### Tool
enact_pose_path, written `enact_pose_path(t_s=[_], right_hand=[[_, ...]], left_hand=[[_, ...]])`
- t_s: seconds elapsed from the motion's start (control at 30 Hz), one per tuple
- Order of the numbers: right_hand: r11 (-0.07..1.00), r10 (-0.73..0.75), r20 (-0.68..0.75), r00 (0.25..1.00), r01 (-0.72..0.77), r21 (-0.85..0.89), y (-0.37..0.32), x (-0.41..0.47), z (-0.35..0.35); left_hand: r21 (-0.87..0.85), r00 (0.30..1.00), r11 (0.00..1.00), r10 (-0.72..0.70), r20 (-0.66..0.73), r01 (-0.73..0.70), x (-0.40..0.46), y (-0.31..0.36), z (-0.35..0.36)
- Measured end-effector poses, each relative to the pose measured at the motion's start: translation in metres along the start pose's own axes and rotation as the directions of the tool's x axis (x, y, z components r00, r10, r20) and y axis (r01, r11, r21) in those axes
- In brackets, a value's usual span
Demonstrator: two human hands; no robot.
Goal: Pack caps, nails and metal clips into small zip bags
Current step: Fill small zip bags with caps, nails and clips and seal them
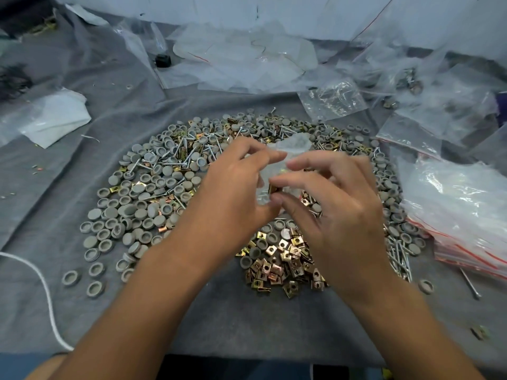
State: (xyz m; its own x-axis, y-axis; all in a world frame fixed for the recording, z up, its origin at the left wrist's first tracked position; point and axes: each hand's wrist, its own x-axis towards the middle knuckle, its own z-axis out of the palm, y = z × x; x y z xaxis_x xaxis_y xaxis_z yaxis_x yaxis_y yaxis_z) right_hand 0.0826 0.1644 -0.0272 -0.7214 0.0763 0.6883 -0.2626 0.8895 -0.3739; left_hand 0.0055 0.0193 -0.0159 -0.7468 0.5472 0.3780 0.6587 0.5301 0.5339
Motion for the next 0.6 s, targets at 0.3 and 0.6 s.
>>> enact_pose_path(t_s=[0.3,0.6], right_hand=[[0.971,0.226,-0.139,0.964,-0.211,0.113,-0.002,0.004,-0.001],[0.923,0.337,0.005,0.942,-0.331,0.197,-0.003,0.008,-0.003]], left_hand=[[-0.185,0.992,0.980,0.051,-0.120,-0.073,-0.002,0.005,-0.012],[-0.272,0.996,0.962,-0.021,-0.083,-0.002,-0.002,0.003,-0.011]])
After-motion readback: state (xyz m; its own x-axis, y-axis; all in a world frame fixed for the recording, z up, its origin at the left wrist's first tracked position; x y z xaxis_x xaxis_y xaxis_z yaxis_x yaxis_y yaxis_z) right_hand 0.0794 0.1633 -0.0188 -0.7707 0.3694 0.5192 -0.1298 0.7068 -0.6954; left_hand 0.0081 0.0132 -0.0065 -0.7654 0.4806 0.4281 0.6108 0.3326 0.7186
